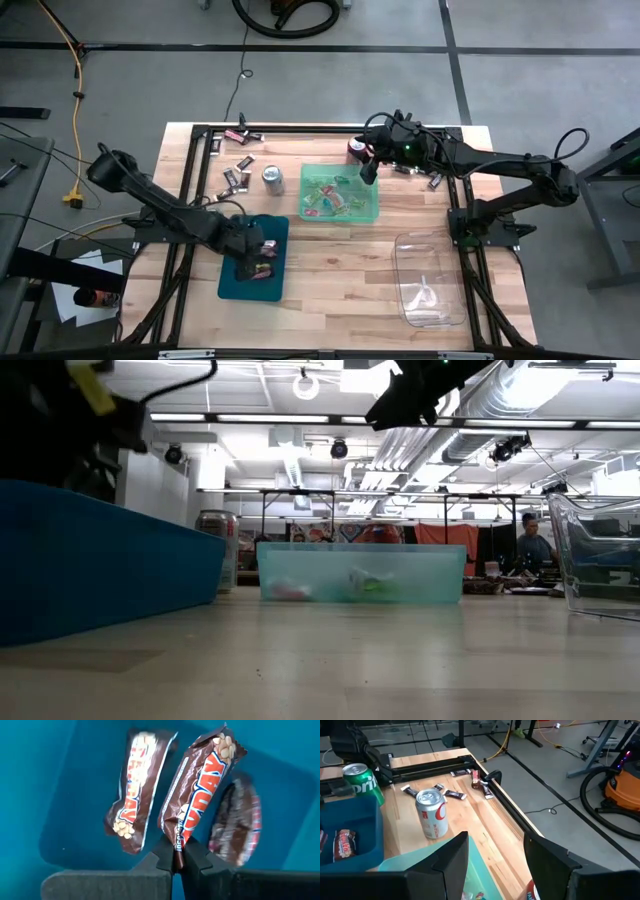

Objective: Organize candy in baskets
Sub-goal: Put the brown red chocolate into the blue bin

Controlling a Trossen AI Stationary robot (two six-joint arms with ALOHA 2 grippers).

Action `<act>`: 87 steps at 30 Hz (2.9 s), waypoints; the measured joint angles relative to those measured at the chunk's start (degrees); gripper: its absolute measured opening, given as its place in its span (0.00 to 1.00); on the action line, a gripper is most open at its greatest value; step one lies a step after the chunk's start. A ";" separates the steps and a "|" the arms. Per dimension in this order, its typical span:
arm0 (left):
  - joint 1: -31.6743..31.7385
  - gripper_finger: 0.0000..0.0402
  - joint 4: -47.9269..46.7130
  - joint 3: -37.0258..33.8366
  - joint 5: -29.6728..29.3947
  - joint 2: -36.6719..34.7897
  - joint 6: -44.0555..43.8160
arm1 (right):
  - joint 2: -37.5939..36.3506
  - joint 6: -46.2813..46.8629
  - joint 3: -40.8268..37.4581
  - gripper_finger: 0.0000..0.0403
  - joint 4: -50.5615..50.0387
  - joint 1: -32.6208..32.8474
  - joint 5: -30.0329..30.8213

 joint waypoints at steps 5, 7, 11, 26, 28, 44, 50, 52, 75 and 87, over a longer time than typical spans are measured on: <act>0.00 0.00 2.54 -1.24 1.43 4.65 0.28 | 0.00 0.55 0.00 0.46 0.00 0.00 0.02; 0.00 0.00 3.26 -1.94 2.19 6.45 0.20 | 0.00 1.41 -0.01 0.46 0.00 -0.02 0.02; 0.33 0.00 3.37 -1.90 2.38 9.22 -1.57 | 0.00 1.53 0.00 0.46 0.02 -0.02 0.04; 6.34 0.29 1.23 0.81 11.23 5.49 0.29 | 0.04 5.84 0.00 0.46 0.02 -0.02 -0.26; 7.34 0.36 0.39 1.77 12.41 3.90 2.53 | 0.04 5.84 0.00 0.46 0.01 -0.02 -0.32; 32.05 0.54 -13.87 19.80 -5.91 -14.07 20.44 | 0.04 7.26 -0.02 0.46 0.02 -0.02 -0.70; 51.69 0.54 -7.50 22.70 -9.57 -14.50 27.42 | 0.04 10.83 0.00 0.46 0.02 -0.02 -0.74; 56.58 0.54 -5.63 22.53 -5.71 -13.74 29.16 | 0.04 11.47 0.00 0.46 0.02 -0.01 -0.74; 60.18 0.54 9.13 22.42 1.50 -11.14 26.29 | 10.72 34.42 5.57 0.46 -45.51 -40.29 5.63; 60.17 0.54 7.42 22.42 1.23 -11.19 27.77 | 2.40 48.05 -7.80 0.46 -37.67 -39.23 1.16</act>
